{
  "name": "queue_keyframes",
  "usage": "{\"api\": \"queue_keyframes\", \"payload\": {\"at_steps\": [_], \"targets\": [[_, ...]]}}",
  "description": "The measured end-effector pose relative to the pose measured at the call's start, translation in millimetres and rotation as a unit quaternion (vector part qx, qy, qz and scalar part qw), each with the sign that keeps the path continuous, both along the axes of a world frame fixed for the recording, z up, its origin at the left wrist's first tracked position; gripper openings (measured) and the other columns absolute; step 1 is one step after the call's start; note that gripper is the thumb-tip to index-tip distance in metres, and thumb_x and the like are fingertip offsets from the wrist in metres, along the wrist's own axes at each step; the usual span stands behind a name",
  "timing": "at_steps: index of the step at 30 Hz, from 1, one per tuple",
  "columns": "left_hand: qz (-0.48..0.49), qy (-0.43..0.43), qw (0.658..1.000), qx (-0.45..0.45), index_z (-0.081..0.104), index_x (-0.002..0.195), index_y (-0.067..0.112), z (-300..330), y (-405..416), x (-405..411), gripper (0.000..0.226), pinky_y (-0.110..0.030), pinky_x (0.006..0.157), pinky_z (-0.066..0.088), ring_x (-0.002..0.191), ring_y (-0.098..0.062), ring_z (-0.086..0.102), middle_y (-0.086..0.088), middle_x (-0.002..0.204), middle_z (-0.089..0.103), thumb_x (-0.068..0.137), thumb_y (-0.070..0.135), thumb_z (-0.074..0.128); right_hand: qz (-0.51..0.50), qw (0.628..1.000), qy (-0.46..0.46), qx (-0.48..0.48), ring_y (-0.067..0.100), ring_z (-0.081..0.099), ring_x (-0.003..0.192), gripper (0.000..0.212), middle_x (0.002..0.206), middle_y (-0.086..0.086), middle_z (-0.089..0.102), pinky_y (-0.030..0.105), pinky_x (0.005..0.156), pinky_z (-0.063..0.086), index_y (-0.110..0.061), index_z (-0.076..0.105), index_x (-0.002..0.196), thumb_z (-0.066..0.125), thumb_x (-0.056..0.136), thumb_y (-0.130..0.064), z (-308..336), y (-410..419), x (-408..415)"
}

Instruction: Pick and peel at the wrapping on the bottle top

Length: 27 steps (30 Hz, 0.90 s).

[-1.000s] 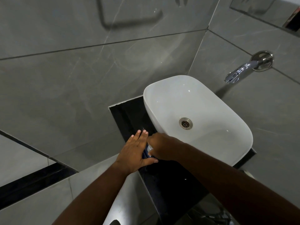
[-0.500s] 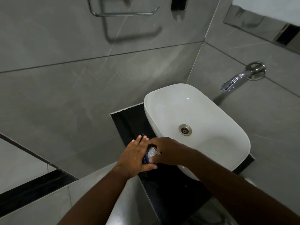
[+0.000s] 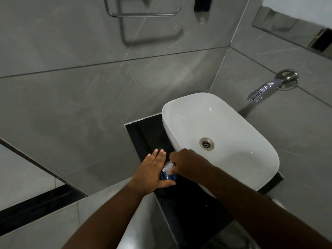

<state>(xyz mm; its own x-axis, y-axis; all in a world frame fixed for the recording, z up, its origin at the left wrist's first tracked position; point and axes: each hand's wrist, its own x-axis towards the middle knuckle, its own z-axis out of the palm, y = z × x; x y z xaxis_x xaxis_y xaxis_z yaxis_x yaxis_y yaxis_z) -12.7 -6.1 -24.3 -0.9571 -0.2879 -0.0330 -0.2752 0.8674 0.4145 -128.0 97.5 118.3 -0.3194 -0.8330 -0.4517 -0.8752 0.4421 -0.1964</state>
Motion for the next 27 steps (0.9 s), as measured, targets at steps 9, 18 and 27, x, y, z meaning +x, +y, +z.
{"api": "queue_keyframes", "payload": {"at_steps": [9, 18, 27], "targets": [[0.005, 0.011, 1.000, 0.019, 0.002, 0.154, 0.021, -2, 1, 0, 0.110, -0.030, 0.114, -0.010, 0.142, -0.010, -0.016, -0.003, 0.163, 0.003, 0.074, 0.088, 0.039, -0.004, 0.999, -0.026, -0.027, 0.025, 0.062, 0.111, 0.045, 0.126, 0.010, 0.064, 0.036, 0.104, 0.046, -0.010, 0.055, 0.128, 0.061, 0.091, -0.034, -10, 5, 3], [0.011, 0.022, 0.999, 0.028, 0.008, 0.153, 0.020, -3, 1, 0, 0.112, -0.035, 0.117, -0.003, 0.144, -0.011, -0.010, -0.004, 0.163, 0.009, 0.071, 0.089, 0.040, -0.026, 0.996, -0.065, -0.059, 0.022, 0.061, 0.110, 0.056, 0.126, 0.005, 0.063, 0.032, 0.097, 0.048, -0.016, 0.050, 0.131, 0.070, 0.083, -0.034, -21, 15, 1], [0.006, 0.016, 0.999, 0.028, 0.004, 0.153, 0.016, -4, 0, -2, 0.115, -0.034, 0.117, -0.007, 0.143, -0.011, -0.013, -0.006, 0.163, 0.006, 0.071, 0.089, 0.038, -0.052, 0.993, -0.079, -0.065, 0.020, 0.060, 0.087, 0.031, 0.106, 0.011, 0.067, 0.030, 0.083, 0.049, -0.008, 0.061, 0.107, 0.065, 0.087, -0.030, -36, 2, -2]]}}
